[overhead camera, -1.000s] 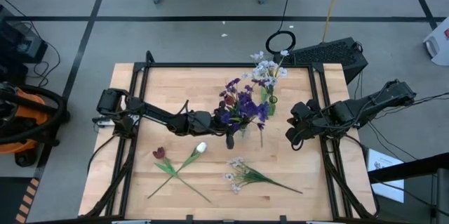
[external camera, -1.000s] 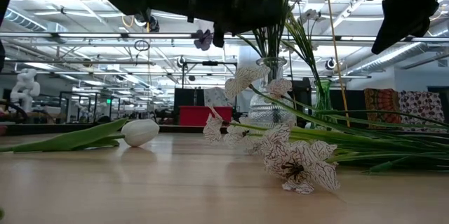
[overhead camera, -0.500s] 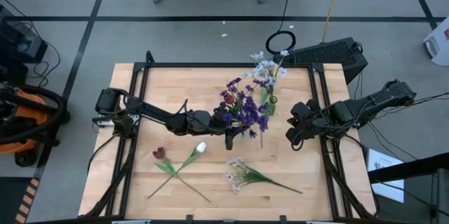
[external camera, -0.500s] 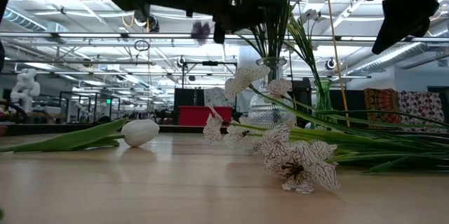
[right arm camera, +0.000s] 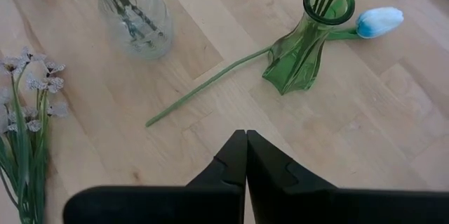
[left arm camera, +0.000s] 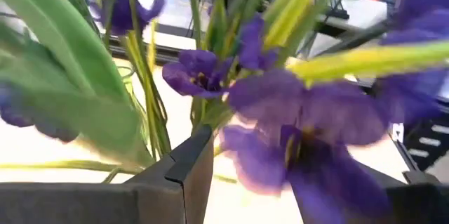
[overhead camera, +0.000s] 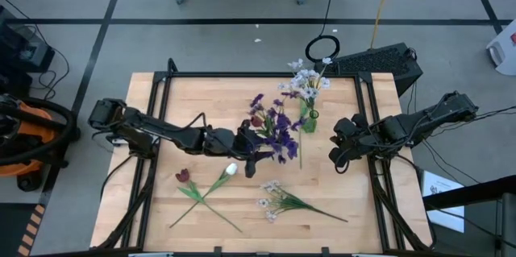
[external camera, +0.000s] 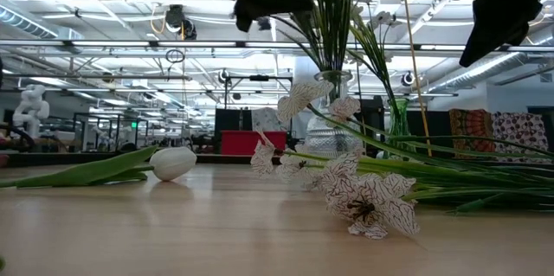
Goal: Sort flowers into vase by color
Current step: Put the purple flowers into the transparent vase
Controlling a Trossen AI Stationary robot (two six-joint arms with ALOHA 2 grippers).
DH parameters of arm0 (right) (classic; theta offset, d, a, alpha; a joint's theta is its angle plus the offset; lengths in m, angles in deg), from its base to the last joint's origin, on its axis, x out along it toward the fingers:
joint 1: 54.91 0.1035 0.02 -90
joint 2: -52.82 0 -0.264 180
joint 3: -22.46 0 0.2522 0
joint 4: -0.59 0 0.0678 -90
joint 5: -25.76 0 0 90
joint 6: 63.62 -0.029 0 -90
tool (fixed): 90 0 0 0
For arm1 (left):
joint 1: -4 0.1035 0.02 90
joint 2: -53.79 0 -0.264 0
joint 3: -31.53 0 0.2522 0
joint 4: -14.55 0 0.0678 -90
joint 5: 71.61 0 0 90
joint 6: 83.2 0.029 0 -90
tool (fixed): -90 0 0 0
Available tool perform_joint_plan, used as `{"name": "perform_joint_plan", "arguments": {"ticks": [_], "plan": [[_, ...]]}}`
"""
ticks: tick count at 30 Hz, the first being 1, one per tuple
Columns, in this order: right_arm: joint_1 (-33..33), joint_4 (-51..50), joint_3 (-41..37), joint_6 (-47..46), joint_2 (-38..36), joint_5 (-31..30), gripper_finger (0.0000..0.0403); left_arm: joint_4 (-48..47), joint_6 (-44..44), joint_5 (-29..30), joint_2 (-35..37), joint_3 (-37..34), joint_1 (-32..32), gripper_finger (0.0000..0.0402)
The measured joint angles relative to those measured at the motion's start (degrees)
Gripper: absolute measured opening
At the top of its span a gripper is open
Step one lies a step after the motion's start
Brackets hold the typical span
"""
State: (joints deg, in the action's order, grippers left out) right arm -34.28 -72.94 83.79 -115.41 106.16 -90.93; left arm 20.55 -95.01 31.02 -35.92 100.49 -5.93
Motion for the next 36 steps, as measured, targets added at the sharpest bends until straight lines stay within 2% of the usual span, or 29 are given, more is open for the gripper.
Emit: {"name": "perform_joint_plan", "arguments": {"ticks": [5, 13, 22, 26, 36], "plan": [[0.02, 0.3, 0.0, 0.0, -0.02, 0.0, 0.0, -4.92, -0.31, 0.33, 2.98, 0.0, -1.01, 0.0171], [0.02, 2.0, 0.0, 0.02, 0.0, -0.02, 0.0, -17.2, -6.34, 1.15, 8.07, 0.0, -1.51, 0.0171], [0.0, 5.71, 0.0, -1.81, -0.02, -0.62, 0.0, -13.12, -1.4, 0.74, 9.31, 0.75, -0.2, 0.017], [0.0, 7.3, 0.0, -4.19, -0.02, -1.53, 0.0, -12.56, -0.94, -2.5, 9.33, 1.66, 1.56, 0.017], [0.0, 8.6, 0.0, -7.42, -0.02, -3.76, 0.0, -17.59, -0.94, -18.88, 9.31, 4.62, 3.32, 0.017]]}}
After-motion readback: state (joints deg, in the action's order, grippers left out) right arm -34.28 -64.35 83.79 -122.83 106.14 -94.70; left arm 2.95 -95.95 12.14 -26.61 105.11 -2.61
